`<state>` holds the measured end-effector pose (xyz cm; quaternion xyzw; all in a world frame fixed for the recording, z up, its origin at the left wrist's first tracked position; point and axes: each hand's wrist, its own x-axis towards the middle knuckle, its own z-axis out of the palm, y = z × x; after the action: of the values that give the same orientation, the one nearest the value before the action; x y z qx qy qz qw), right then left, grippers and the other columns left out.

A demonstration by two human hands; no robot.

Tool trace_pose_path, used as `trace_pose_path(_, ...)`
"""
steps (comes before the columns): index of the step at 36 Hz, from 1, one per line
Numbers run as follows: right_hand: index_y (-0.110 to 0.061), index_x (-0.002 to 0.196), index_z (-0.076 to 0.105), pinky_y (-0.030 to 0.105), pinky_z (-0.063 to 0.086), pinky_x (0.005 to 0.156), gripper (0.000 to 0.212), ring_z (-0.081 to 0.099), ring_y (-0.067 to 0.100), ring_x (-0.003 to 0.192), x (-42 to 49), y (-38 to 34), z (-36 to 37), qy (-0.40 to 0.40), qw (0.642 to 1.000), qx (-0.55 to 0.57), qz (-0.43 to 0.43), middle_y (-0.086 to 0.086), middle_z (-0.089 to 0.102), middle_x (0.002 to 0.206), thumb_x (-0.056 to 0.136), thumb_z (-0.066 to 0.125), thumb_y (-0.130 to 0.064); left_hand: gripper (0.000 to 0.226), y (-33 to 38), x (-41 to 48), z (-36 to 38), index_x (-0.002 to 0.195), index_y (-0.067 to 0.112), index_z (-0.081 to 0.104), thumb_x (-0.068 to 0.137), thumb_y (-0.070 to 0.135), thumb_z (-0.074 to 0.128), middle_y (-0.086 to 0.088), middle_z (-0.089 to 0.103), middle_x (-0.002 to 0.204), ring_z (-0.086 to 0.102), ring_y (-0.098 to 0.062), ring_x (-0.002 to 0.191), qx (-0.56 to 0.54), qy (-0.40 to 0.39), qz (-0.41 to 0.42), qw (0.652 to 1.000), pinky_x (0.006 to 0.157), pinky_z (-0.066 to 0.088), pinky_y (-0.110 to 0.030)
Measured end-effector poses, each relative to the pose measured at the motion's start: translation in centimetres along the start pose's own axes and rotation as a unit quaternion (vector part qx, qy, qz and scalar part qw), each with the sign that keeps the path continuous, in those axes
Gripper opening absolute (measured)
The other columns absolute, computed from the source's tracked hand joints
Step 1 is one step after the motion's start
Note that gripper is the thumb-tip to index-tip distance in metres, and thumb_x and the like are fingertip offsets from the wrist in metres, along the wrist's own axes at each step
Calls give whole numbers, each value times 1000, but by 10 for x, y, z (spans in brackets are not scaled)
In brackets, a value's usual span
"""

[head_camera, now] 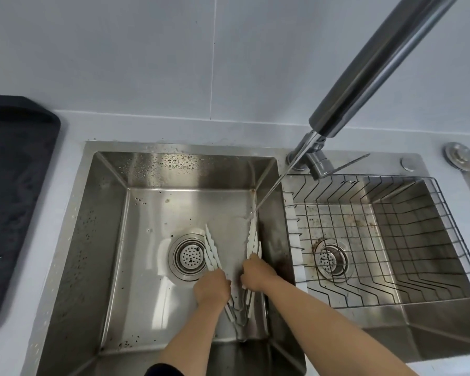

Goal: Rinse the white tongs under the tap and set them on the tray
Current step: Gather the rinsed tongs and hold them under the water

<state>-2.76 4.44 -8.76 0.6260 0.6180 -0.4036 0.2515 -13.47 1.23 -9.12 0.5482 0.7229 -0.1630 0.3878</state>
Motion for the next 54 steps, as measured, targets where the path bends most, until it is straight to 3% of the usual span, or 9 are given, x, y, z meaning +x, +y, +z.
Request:
trace_pose_path(4,-4,129,38,35,45,87,37,52,33,114,0,-2,-4,83,993,73,36,17,46,131,92,40,-10,47,-10,0,-1,108,11,59,86,52,51,-7,67,110,62,-25,104,-87,27,-67,994,81,49,-31)
trace_pose_path(8,-3,136,26,34,48,84,47,56,32,114,2,-3,0,121,981,115,97,17,52,130,93,44,-14,77,-16,4,0,134,10,31,80,59,54,-9,63,120,59,-28,111,-126,28,-88,988,83,49,-35)
trace_pose_path(11,-2,132,27,34,49,81,44,59,31,110,5,-4,4,136,975,127,119,16,57,125,94,44,-12,81,-12,7,0,134,9,25,78,60,55,-9,62,120,59,-28,112,-147,16,-86,985,85,48,-35)
trace_pose_path(24,-1,142,14,39,48,90,56,56,32,116,19,-9,9,137,964,165,160,19,52,132,95,42,-7,50,-2,17,2,120,3,28,87,29,54,-17,62,115,60,-32,105,-181,0,-80,980,82,47,-36)
trace_pose_path(41,-3,132,22,29,44,71,59,55,26,96,-14,-17,-26,147,938,298,93,17,53,122,86,59,-8,50,1,0,-33,120,6,29,86,31,55,-15,65,101,63,-33,96,-151,78,30,985,76,46,-35)
trace_pose_path(44,-4,134,18,33,50,75,64,59,30,100,-22,-22,-43,167,929,323,67,19,54,122,85,59,-9,38,2,-4,-51,105,11,27,84,24,57,-10,56,80,58,-31,75,-235,102,50,965,65,42,-33)
trace_pose_path(48,-5,129,22,30,48,60,59,60,28,88,-37,-28,-69,203,919,336,23,16,58,110,84,60,-13,38,11,-17,-77,96,11,23,83,11,59,1,42,65,46,-19,59,-377,147,78,911,47,33,-26)
trace_pose_path(51,-6,120,29,28,48,57,54,56,21,79,-48,-30,-86,233,905,356,-14,7,54,93,79,63,-14,41,17,-29,-97,101,13,27,79,7,61,1,47,71,47,-12,58,-443,149,82,881,47,37,-22)
trace_pose_path(54,-3,117,33,19,38,48,52,46,10,65,-57,-28,-101,245,892,376,-58,-1,43,79,77,64,-11,42,19,-41,-114,99,13,35,65,5,60,-8,54,78,56,-24,67,-508,125,87,848,60,50,-38)
